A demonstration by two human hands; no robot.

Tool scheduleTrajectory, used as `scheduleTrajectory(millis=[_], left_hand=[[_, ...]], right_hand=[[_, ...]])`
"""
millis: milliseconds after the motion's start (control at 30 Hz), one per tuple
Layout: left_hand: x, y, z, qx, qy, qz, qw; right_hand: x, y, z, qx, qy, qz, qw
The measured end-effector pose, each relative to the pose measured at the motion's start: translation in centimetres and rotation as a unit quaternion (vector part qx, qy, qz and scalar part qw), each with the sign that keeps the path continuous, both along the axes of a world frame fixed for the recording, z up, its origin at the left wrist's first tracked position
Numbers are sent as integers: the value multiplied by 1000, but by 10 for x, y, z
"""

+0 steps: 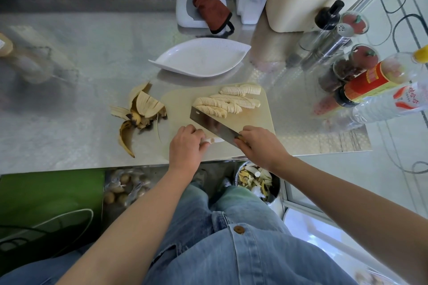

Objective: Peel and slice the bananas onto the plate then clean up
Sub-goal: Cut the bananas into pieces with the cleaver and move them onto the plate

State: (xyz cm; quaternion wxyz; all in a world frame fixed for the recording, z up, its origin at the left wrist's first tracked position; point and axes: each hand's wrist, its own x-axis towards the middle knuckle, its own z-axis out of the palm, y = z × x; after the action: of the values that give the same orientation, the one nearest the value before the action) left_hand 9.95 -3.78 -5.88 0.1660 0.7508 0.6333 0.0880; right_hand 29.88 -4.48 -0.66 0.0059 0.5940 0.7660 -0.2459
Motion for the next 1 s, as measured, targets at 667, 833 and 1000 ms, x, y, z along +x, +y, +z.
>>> scheduleTrajectory(millis=[667,833,1000], left_hand=[[2,0,1,-15,6,5,1000],[1,0,1,-7,1,2,1000],[1,0,1,1,1,2,1000]], right_hand=[[1,-3,-6,-21,-32,16,999],[2,2,-3,-17,-28,16,999],[1,2,3,-8,-11,13,1000]])
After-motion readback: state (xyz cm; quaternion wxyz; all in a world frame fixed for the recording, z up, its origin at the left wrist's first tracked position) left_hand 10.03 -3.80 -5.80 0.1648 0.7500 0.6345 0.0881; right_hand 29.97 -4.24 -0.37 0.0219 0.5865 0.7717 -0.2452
